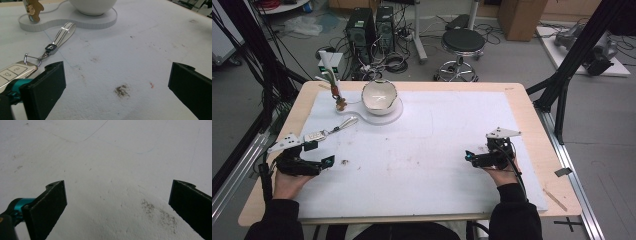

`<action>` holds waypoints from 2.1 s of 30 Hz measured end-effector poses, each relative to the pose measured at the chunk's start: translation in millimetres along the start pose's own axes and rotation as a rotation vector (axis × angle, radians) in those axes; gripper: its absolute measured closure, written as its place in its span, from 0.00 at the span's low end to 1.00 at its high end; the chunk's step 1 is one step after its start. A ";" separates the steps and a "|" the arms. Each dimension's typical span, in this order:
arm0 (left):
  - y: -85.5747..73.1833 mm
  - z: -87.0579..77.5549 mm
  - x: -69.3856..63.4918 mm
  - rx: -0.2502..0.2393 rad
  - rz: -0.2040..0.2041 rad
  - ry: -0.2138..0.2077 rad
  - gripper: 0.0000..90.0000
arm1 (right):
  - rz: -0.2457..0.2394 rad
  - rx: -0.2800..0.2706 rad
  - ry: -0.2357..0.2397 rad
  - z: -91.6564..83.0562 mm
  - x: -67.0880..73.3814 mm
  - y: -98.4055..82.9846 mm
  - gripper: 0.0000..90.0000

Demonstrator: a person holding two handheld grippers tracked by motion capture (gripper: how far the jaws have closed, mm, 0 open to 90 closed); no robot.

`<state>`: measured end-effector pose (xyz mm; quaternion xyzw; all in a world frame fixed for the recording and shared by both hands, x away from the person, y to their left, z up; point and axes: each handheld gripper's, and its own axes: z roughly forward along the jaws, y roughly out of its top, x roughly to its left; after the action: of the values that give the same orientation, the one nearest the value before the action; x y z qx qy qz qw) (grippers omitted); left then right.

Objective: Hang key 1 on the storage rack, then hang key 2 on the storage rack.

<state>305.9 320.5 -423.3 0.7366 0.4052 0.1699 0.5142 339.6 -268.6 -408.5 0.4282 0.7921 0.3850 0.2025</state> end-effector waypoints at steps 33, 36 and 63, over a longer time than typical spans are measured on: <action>24.2 9.1 6.9 0.044 0.031 -0.018 0.03 | 0.066 -0.132 -0.078 -20.0 -7.5 -30.3 0.01; 28.3 9.9 10.2 0.067 0.021 -0.013 0.03 | 0.062 -0.128 -0.077 -19.6 -6.9 -30.3 0.01; 59.0 31.1 32.2 0.177 0.038 0.010 0.03 | 0.069 -0.115 -0.058 -17.0 -9.4 -33.0 0.01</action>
<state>371.3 317.7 -388.7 0.7857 0.4074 0.1468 0.4417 316.5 -295.0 -423.8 0.4538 0.7472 0.4242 0.2360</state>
